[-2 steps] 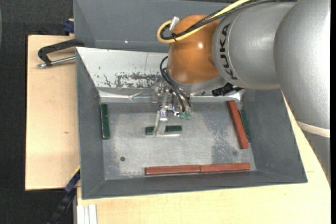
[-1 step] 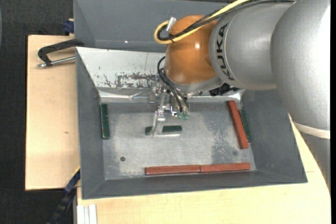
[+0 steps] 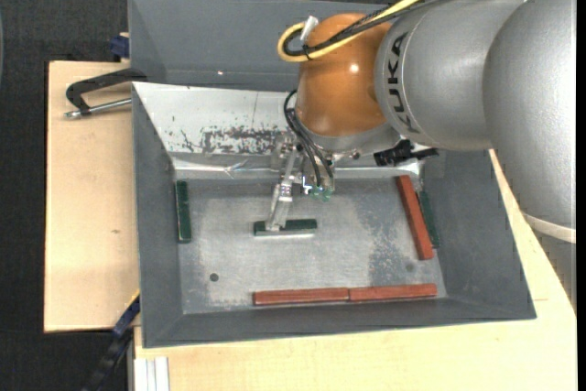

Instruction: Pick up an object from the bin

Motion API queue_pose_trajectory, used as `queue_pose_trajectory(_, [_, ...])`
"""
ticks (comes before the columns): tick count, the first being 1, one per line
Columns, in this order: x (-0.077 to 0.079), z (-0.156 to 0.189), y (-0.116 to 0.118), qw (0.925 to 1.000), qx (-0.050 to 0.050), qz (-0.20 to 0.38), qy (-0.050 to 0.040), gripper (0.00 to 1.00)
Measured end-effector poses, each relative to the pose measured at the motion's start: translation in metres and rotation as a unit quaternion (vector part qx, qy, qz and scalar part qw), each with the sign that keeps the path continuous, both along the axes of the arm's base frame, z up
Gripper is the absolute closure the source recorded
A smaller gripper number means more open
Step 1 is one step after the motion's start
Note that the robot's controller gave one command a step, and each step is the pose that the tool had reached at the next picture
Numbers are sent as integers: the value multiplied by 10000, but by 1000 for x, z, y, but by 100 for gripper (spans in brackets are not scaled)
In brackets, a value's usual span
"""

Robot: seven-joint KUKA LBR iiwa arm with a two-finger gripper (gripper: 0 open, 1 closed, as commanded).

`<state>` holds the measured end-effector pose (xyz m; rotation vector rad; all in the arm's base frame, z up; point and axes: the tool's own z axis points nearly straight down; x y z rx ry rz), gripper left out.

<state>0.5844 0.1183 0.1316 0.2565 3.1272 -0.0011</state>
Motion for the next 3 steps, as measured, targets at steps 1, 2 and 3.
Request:
queue_pose_trajectory(1, [-20,-30,-36,9986,21,523,-8,0])
queue_pose_trajectory(2, [-10,-61,-38,9963,12,861,-1,100])
queue_pose_trajectory(3, [-10,-61,-38,9963,13,858,-1,100])
